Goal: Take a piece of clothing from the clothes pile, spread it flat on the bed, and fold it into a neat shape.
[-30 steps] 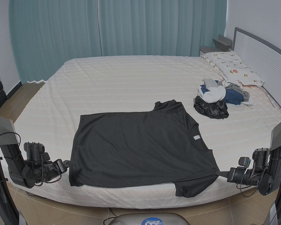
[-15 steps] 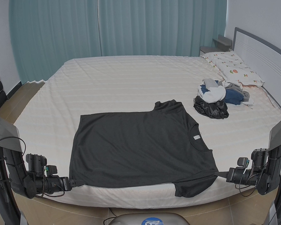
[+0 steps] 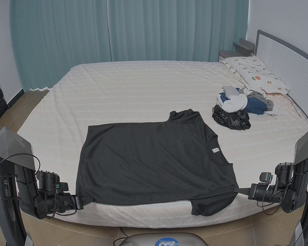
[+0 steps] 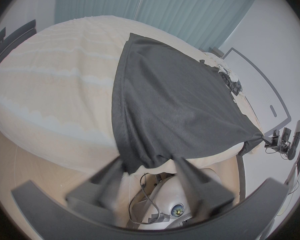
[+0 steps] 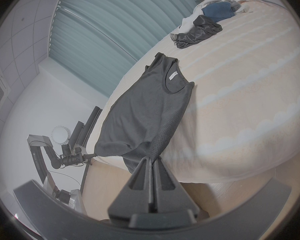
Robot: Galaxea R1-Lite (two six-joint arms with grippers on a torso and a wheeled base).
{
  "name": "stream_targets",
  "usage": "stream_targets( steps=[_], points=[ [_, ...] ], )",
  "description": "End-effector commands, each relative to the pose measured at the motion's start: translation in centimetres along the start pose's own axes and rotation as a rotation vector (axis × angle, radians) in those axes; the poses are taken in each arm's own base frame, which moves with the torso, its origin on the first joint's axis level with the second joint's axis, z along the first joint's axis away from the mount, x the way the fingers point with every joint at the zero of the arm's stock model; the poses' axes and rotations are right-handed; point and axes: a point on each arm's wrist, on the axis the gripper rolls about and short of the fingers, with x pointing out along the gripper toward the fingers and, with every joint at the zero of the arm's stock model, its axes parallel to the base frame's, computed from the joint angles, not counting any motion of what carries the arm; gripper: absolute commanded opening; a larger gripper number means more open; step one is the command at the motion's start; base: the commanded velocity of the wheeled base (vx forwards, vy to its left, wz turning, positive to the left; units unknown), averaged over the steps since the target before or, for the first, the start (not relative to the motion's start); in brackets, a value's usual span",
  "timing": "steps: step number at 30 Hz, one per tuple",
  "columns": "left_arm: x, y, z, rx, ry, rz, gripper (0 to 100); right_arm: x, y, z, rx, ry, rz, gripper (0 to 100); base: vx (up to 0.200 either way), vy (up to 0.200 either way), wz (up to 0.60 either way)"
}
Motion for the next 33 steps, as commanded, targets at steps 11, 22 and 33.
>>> stream_targets(
  steps=[11, 22, 33],
  points=[
    [-1.4, 0.8, -0.2, -0.045, -0.011, 0.031, 0, -0.4, -0.2, 0.0, 0.005, -0.005, 0.008, 0, 0.000, 0.000, 0.00],
    [-3.9, 0.2, 0.8, -0.058, -0.080, 0.033, 0, -1.0, 0.4, 0.2, -0.014, -0.018, 0.008, 0, 0.000, 0.000, 0.00],
    [-4.9, 0.0, 0.7, -0.071, -0.054, 0.055, 0, -2.0, 1.1, -0.5, -0.023, 0.004, 0.006, 0, 0.000, 0.000, 0.00]
  ],
)
